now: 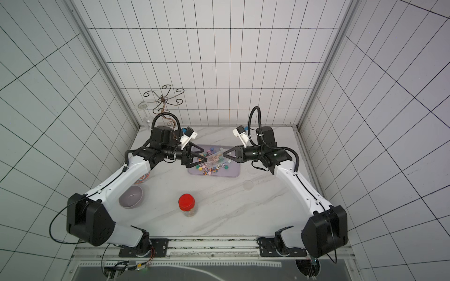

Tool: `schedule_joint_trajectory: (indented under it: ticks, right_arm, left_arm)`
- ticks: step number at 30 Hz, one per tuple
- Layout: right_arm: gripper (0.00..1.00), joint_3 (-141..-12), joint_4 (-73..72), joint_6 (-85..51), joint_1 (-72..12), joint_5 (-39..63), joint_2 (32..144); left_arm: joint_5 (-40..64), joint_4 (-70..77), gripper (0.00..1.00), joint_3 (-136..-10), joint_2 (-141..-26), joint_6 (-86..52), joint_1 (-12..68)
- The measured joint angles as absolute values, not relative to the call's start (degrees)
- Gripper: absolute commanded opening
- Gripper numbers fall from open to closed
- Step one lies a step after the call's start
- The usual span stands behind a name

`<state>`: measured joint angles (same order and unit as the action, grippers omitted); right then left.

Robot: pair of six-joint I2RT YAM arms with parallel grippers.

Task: Pour the candies out of the jar
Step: Place the jar at the center of the board.

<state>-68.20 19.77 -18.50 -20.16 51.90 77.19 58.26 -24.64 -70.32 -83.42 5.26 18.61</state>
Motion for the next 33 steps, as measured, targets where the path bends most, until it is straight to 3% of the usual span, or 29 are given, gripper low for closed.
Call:
schedule_joint_trajectory:
  ticks: [7, 17, 24, 33]
  right_arm:
    - [0.0, -72.7, 36.1, -11.5, -18.6, 36.6, 77.2]
    - [0.0, -83.8, 50.8, -6.1, -13.1, 17.0, 79.3]
    - [0.0, -88.9, 53.7, -5.1, -12.3, 11.9, 88.5]
    - [0.0, -90.7, 53.9, -5.0, -13.3, 12.8, 94.9]
  left_arm:
    - [53.5, -19.5, 0.97, -67.2, -80.8, 2.3, 17.5]
    - [31.6, -15.7, 0.97, -63.5, -72.8, 0.1, 17.5]
    - [22.4, -19.0, 0.97, -62.5, -68.5, 2.7, 17.5]
    - [19.7, -20.5, 0.97, -61.0, -67.2, 4.1, 17.5]
